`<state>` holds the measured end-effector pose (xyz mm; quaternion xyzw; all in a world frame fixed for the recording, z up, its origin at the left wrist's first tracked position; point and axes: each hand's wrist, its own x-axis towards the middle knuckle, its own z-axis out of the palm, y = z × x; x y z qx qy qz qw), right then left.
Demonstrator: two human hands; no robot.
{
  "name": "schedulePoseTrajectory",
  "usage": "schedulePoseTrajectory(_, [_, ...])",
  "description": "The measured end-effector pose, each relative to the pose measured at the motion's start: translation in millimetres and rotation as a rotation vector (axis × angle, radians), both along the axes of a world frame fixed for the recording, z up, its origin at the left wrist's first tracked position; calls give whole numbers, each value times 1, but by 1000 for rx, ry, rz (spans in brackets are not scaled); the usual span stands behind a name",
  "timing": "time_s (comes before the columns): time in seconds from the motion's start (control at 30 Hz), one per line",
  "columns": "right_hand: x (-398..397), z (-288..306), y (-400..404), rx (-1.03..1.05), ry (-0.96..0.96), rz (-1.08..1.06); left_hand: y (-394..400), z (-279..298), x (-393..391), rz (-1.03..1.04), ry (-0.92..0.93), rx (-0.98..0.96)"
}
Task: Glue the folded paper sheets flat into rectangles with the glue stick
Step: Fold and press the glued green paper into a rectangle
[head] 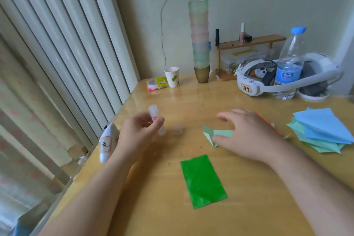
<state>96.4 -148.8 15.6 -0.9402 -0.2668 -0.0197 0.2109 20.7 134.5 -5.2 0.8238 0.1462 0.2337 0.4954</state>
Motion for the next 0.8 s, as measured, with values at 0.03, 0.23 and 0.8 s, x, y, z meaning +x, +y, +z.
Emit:
schedulePoseTrajectory(0.03, [-3,-1,2,-85,39,23,2,-5,-1,26,43,69])
schedulePoseTrajectory(0.23, [-8,-22,25,-158,-25,-1,3,-10,-3,19,114,145])
schedulePoseTrajectory(0.8, [-9,-20,29,1064,318,14,-32,15,-27,-21,-450,189])
